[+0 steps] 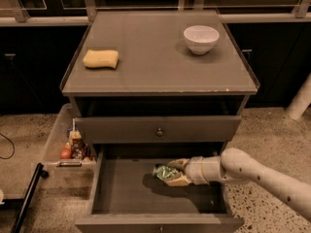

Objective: Pick green can from middle drawer and place on counter

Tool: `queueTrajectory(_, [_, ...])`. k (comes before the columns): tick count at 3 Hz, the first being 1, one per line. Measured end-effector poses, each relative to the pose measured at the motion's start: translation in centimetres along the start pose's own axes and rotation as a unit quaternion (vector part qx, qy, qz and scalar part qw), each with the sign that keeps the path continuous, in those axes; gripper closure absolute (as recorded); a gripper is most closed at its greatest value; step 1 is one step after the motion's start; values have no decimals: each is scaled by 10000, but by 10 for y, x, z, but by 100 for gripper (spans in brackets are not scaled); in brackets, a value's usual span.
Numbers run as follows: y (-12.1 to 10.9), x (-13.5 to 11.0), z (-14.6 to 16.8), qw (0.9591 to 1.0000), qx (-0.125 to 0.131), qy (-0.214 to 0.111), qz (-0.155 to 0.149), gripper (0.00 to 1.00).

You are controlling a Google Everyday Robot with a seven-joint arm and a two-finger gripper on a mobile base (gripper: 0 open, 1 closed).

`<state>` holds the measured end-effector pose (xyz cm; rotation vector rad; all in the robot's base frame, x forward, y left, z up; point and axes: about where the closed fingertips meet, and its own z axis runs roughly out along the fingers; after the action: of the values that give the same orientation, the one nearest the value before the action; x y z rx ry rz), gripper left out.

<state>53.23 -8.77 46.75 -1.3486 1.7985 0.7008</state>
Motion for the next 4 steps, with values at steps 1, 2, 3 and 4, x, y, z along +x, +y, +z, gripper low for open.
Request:
queueTrajectory(1, [-1,-30,-37,9997,125,159,-169,100])
queueTrajectory(2, [-20,-66,-85,9985,246,279,-394,100])
queueTrajectory(3, [-17,-70,-85,9984,228,288,-420,100])
queueTrajectory(4, [-6,-110,-109,9955,350,232,-850,100])
